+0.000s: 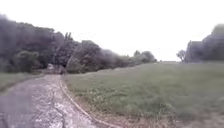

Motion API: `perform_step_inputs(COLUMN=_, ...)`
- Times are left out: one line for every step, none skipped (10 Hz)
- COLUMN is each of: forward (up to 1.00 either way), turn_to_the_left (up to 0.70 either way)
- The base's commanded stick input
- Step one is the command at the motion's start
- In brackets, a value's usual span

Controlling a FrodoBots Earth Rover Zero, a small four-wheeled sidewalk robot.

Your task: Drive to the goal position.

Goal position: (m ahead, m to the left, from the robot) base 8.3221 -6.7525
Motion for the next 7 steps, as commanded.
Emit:
perform_step_inputs(forward=0.0, turn_to_the_left=-0.45)
perform_step_inputs(forward=0.0, turn_to_the_left=-0.45)
perform_step_inputs(forward=0.0, turn_to_the_left=-0.45)
perform_step_inputs(forward=0.0, turn_to_the_left=-0.45)
perform_step_inputs(forward=0.0, turn_to_the_left=-0.45)
perform_step_inputs(forward=0.0, turn_to_the_left=-0.45)
perform_step_inputs(forward=0.0, turn_to_the_left=-0.45)
